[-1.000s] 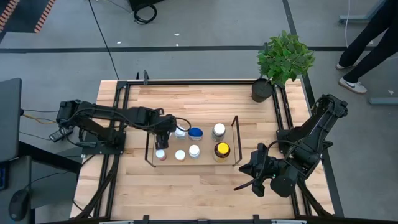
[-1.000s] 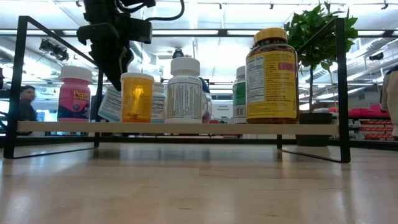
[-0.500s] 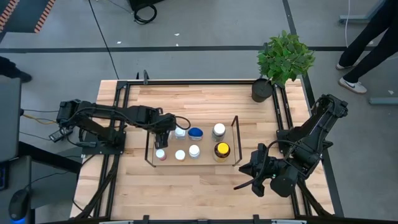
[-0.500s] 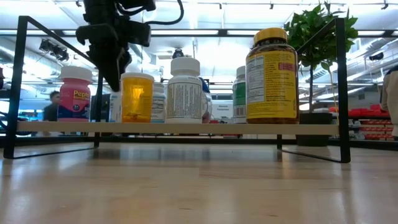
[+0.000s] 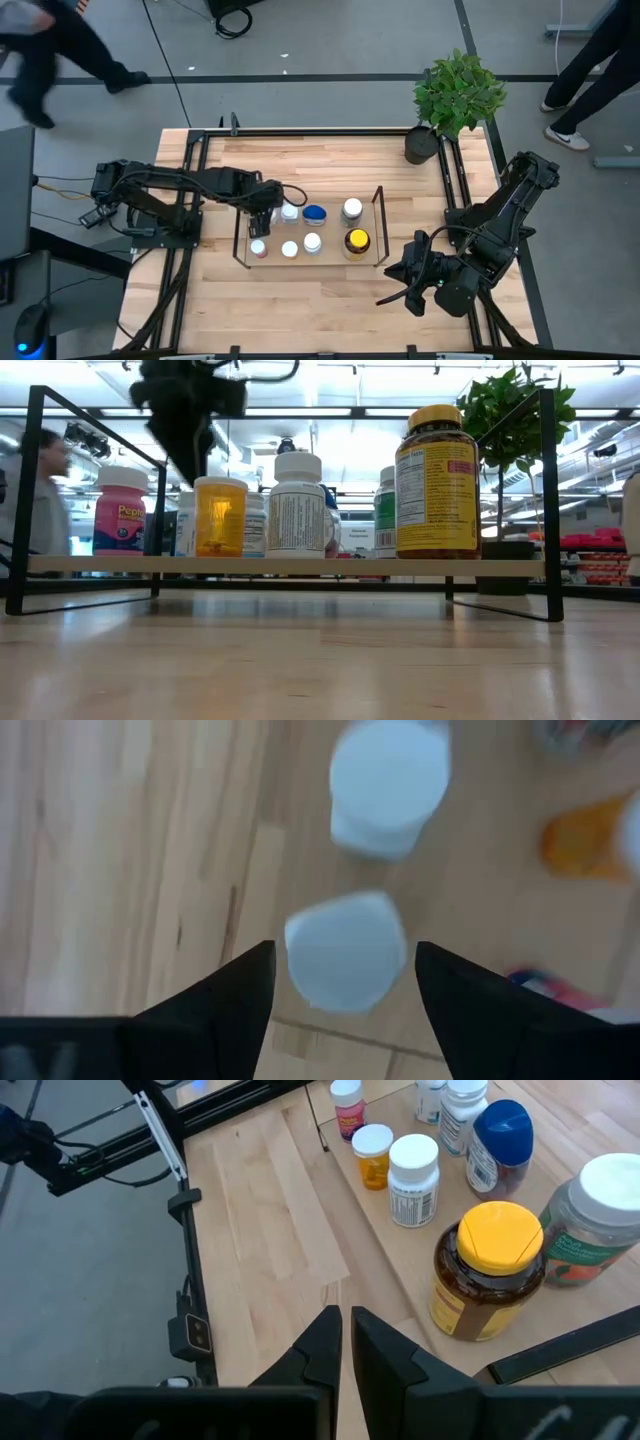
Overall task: Pick and place medicine bottles onto shelf by color
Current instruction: Put the white and blue medicine bottle on the shelf
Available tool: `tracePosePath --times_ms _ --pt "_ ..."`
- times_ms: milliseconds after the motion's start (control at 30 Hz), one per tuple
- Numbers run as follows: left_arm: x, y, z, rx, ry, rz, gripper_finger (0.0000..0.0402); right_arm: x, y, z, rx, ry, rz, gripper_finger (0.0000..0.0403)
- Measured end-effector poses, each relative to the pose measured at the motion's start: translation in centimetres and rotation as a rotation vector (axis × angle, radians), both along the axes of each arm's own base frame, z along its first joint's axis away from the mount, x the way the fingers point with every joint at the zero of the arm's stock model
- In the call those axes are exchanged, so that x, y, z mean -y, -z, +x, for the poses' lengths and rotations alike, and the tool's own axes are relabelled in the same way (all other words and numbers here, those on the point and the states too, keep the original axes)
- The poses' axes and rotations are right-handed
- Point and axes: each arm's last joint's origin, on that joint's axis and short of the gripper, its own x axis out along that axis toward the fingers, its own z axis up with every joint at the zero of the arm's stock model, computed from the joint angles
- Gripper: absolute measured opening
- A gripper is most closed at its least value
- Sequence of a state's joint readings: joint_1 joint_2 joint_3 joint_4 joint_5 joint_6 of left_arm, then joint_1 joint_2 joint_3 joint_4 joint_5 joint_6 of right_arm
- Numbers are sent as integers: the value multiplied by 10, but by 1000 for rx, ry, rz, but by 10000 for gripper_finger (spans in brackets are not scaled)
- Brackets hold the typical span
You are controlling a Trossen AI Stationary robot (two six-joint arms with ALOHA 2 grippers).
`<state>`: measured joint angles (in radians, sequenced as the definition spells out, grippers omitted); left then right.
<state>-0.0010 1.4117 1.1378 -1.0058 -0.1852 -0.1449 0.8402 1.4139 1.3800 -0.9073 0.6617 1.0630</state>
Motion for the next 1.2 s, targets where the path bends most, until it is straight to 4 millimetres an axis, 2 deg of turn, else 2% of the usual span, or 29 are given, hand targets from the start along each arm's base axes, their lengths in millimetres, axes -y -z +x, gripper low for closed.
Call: tracePosePath --times_ms 167,333,600,800,1033,1200 --pt "0 -26 8 98 -28 -10 249 0 0 0 0 3 3 35" --pt "-6 -37 10 151 -141 24 251 0 0 0 0 3 4 35" --pt "-24 -22 5 96 -260 47 233 0 0 0 0 6 8 35" --pt "-25 -10 3 79 -278 -25 227 0 0 0 0 6 8 35" --pt "-25 -11 8 138 -294 -38 228 0 0 0 6 7 -7 35" --pt "-23 -3 12 84 -268 -58 224 0 0 0 10 11 -10 35"
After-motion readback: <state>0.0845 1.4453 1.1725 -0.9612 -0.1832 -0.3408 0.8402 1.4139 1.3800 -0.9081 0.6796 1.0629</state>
